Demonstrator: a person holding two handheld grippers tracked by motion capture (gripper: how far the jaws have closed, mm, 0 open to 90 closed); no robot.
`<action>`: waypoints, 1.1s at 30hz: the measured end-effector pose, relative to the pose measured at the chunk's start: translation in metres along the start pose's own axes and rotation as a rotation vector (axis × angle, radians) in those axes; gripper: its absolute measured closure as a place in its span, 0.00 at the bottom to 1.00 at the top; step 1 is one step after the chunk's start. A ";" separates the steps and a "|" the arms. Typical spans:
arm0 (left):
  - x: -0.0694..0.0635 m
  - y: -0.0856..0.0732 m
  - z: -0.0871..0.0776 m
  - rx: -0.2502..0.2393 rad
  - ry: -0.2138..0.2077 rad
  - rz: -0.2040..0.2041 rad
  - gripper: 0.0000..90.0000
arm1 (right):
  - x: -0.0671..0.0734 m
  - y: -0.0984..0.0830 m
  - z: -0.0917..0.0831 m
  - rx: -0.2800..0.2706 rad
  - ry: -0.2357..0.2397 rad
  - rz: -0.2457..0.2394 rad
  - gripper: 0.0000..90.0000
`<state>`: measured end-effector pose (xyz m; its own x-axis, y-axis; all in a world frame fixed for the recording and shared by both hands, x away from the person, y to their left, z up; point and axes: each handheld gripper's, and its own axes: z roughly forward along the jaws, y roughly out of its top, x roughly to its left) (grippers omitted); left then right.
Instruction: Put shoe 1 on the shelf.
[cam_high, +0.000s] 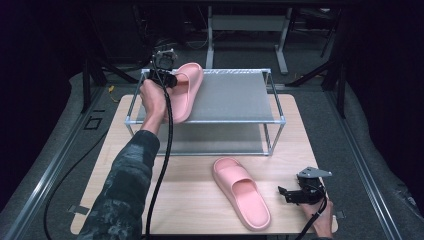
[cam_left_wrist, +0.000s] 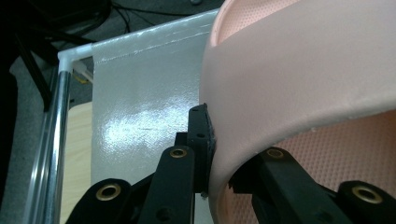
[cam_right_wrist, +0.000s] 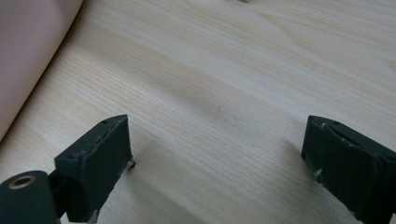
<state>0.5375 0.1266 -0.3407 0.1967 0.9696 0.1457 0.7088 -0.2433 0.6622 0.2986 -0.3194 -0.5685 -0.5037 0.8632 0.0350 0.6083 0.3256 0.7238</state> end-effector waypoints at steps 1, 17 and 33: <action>0.001 0.001 0.004 0.007 0.009 -0.005 0.91 | 0.000 0.000 0.000 0.000 0.001 0.000 0.09; 0.002 -0.014 -0.003 -0.040 -0.077 0.046 0.46 | 0.000 0.000 0.000 -0.009 -0.007 0.000 0.09; 0.036 -0.075 -0.055 -0.179 -0.275 0.093 0.19 | 0.001 0.000 0.000 -0.004 -0.008 -0.001 0.09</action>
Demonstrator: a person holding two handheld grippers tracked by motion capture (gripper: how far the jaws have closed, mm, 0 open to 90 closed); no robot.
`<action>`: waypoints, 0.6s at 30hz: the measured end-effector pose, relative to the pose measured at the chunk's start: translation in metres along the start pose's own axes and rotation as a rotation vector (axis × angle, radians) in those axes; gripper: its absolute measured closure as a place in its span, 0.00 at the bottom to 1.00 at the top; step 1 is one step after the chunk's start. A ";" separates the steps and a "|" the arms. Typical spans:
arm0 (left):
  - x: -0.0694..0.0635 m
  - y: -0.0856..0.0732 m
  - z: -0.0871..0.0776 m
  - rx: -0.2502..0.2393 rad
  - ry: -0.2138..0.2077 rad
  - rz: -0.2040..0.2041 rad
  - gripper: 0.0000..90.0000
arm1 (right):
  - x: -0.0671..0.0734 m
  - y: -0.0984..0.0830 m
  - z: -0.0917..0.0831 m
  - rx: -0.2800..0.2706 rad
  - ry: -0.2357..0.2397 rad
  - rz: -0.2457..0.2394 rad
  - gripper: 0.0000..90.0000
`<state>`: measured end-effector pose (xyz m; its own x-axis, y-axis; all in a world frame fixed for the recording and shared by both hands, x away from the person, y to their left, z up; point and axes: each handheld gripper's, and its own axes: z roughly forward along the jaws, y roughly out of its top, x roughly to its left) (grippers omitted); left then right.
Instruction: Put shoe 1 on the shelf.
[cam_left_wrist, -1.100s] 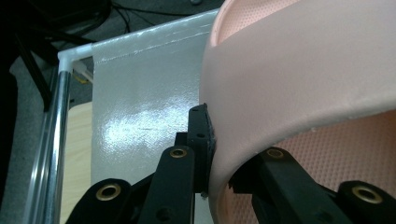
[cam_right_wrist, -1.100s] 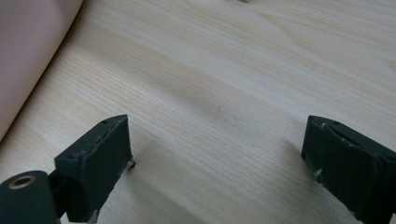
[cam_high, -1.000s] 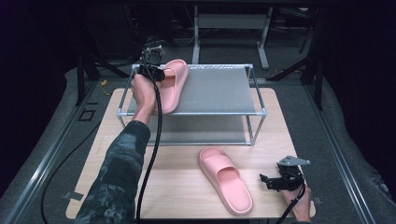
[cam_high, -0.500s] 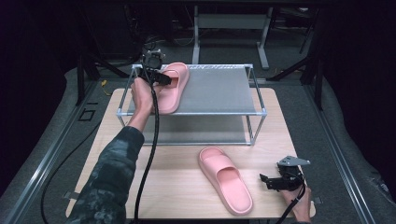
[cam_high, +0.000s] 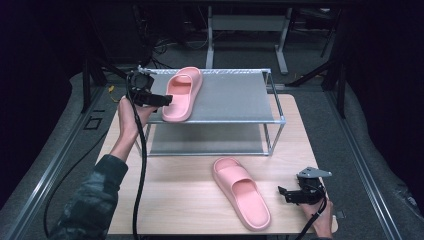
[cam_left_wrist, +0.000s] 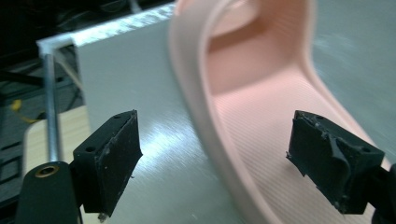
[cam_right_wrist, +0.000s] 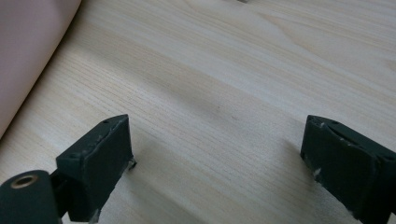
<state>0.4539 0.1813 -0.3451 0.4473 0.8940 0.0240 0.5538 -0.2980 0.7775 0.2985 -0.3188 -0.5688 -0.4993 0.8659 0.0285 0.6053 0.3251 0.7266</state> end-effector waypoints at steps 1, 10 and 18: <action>-0.003 -0.003 -0.003 -0.005 0.002 0.015 0.20 | 0.000 0.000 0.000 0.000 0.000 0.000 0.09; -0.022 -0.024 -0.028 -0.039 -0.005 0.114 0.18 | 0.000 0.000 0.000 0.000 0.000 0.001 0.09; -0.030 -0.042 -0.023 -0.005 0.012 0.153 0.18 | 0.000 0.000 0.000 0.002 -0.005 -0.002 0.09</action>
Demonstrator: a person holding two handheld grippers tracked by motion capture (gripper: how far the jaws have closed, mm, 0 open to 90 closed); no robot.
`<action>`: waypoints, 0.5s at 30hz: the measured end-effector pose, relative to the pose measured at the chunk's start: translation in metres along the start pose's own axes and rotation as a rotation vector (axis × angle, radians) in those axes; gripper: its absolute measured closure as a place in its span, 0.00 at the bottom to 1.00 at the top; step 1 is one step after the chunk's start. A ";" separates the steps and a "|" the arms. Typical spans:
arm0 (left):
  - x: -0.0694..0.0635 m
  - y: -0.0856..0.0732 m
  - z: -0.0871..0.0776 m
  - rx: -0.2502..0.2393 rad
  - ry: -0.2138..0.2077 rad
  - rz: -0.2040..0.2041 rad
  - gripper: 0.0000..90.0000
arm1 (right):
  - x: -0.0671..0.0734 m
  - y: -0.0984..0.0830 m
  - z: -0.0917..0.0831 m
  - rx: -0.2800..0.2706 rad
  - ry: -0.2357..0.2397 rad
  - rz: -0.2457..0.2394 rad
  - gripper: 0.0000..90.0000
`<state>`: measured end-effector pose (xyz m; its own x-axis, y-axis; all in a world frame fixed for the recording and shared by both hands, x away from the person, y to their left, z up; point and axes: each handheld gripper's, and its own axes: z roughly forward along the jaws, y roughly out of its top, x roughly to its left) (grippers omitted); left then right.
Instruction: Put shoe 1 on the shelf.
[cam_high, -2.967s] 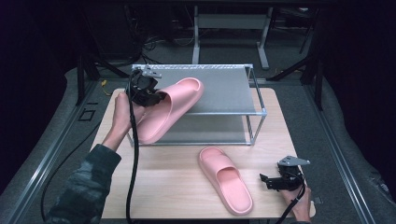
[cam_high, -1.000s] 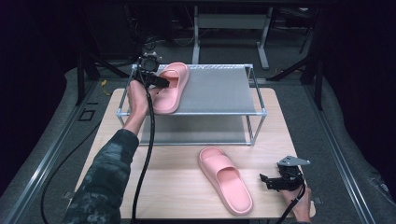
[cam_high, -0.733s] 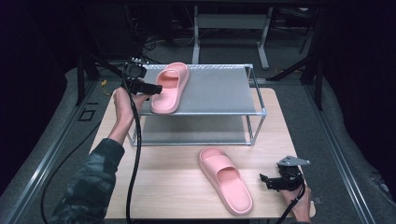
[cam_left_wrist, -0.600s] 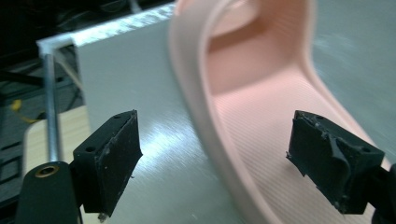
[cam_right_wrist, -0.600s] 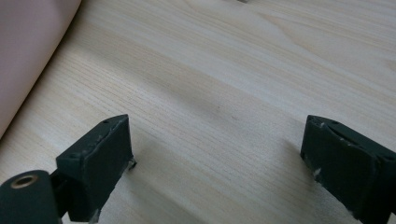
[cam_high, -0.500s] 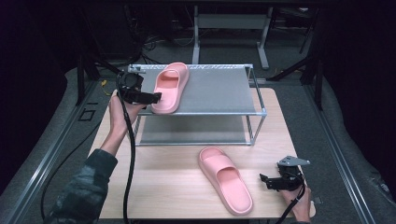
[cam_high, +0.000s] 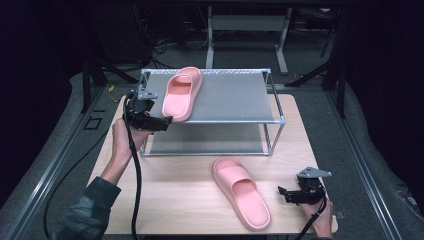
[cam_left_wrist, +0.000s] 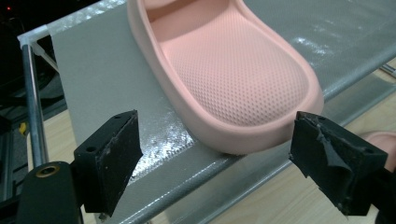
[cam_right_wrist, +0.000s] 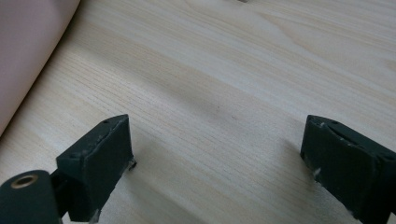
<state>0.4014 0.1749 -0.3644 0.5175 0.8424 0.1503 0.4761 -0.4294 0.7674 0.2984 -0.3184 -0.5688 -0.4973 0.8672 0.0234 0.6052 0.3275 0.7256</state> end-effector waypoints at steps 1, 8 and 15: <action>-0.001 -0.001 0.002 -0.005 -0.002 -0.002 0.18 | 0.000 0.000 0.000 0.000 0.001 0.000 0.09; -0.010 0.003 0.011 -0.021 -0.021 -0.012 0.21 | 0.000 0.000 -0.001 0.010 0.000 -0.004 0.09; -0.020 0.009 0.026 -0.012 -0.039 -0.011 0.21 | 0.000 0.000 -0.001 0.010 0.000 -0.004 0.09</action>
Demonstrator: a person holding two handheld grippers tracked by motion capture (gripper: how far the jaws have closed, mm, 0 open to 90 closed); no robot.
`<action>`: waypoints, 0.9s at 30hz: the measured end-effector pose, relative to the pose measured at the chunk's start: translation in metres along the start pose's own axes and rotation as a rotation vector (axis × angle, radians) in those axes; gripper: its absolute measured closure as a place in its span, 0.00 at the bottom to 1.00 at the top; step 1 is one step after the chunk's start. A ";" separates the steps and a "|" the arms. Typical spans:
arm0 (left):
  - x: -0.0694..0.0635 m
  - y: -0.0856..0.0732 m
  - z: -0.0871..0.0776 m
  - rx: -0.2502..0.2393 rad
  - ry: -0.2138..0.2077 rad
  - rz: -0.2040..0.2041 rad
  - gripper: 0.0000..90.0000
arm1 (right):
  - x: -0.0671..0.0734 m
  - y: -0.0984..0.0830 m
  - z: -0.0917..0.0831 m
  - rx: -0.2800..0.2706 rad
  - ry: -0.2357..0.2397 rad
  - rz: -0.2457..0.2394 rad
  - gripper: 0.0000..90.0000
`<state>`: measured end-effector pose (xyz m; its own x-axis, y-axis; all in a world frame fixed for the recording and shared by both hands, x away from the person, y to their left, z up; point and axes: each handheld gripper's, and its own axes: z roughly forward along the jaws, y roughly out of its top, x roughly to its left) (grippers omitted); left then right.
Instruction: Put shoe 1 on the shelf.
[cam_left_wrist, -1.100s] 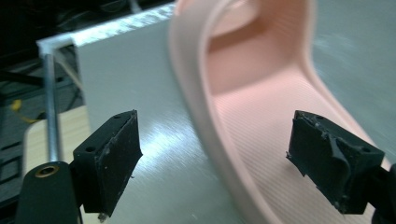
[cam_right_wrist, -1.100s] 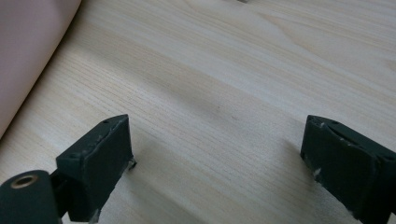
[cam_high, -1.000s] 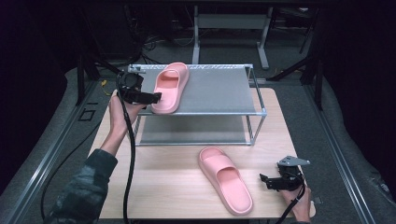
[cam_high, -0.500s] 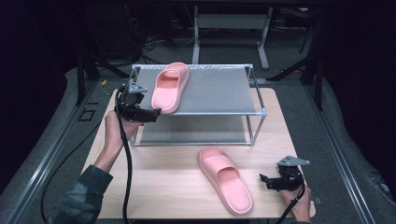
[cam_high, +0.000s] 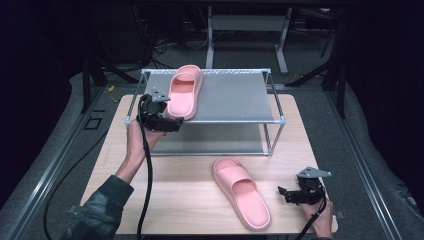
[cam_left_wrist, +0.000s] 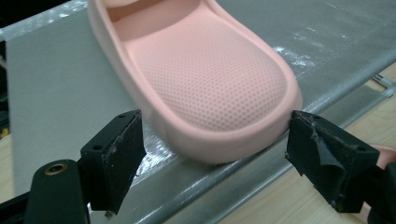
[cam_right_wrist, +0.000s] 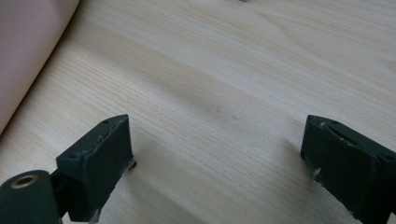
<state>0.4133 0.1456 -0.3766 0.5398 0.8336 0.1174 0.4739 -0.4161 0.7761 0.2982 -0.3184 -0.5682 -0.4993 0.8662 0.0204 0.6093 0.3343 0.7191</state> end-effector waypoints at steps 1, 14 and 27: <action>-0.002 0.001 0.004 -0.005 -0.006 -0.009 0.21 | 0.000 0.000 0.000 0.000 0.001 0.001 0.09; -0.008 0.002 -0.021 -0.036 0.009 0.046 0.17 | 0.000 0.000 0.000 -0.010 0.004 0.007 0.09; -0.005 -0.045 -0.050 -0.037 0.014 0.060 0.16 | 0.000 0.000 0.000 -0.010 0.001 0.008 0.10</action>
<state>0.3545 0.1787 -0.3806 0.5567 0.8125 0.1727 0.4148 -0.4520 0.7897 0.2984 -0.3185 -0.5687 -0.4951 0.8684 0.0268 0.6068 0.3235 0.7260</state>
